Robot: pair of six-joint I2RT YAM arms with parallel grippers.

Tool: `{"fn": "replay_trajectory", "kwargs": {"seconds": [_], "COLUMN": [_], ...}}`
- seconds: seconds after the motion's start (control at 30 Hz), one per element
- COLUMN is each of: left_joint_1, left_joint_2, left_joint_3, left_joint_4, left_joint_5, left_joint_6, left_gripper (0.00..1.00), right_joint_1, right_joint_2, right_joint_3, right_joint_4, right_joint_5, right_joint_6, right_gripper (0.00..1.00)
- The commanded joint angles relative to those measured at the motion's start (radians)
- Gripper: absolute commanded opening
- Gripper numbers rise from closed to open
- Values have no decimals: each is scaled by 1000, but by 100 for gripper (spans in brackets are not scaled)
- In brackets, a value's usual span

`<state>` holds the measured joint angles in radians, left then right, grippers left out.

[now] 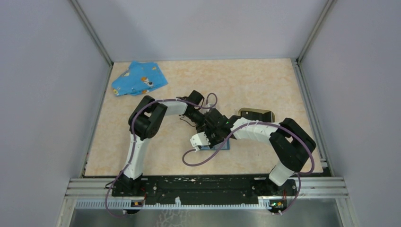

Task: Put the credit cards into the card holder
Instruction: Insert the credit card into the card holder.

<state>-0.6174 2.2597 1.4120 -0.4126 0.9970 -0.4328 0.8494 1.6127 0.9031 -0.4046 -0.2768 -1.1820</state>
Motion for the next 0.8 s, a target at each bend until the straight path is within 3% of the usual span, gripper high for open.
{"fn": "replay_trajectory", "kwargs": {"seconds": [0.0,0.43,0.63,0.77], "left_joint_1": [-15,-15,-15,-15], "left_joint_2": [88,76,47,33], "left_joint_3": [-28,-32,-42,-41], "left_joint_4": [29,48,92,109], "left_joint_5": [-209,-216,-202,-203], "left_joint_6": [65,49,17,-4], "left_gripper": [34,35,35,37], "right_joint_1": [2,-83,-159,-186], "right_joint_2": [-24,-82,-136,-160], "right_joint_3": [11,20,47,36], "right_joint_4": [-59,-143,-174,-155], "right_joint_5": [45,32,-238,-301], "right_joint_6": [-52,-89,-35,-17], "right_gripper": [0,0,0,3]}}
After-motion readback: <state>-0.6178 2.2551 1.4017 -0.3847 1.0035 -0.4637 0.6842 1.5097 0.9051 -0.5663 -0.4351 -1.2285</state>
